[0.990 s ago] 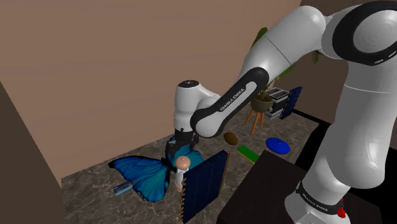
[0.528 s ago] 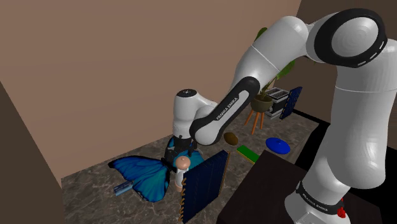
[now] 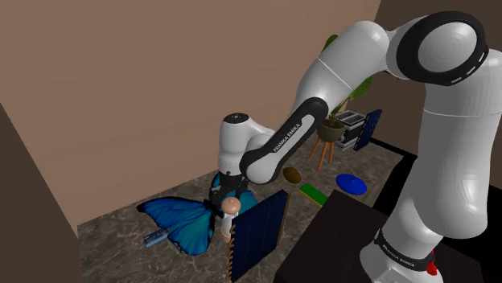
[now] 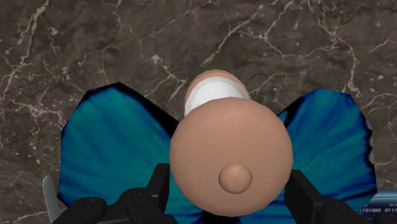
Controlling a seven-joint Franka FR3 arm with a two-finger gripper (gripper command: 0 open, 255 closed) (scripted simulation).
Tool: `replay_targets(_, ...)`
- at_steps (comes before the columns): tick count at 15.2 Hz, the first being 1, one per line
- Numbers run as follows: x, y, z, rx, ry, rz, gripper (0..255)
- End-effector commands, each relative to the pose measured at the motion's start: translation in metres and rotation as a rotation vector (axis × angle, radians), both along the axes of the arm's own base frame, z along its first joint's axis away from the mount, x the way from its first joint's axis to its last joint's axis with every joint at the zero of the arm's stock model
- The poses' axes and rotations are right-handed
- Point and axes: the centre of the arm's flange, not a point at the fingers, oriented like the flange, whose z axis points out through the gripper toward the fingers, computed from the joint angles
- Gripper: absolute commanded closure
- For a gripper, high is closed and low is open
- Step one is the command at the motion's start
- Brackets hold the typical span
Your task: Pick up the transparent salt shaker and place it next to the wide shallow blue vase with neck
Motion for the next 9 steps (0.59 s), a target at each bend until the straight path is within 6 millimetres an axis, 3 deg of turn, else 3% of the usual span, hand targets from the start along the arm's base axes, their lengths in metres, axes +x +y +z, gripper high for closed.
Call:
replay_targets(1,-0.0002,0.0000,-0.0004,0.000,0.001,0.000,255)
replay_targets(9,-0.0002,0.0000,0.0049,0.000,0.001,0.000,255)
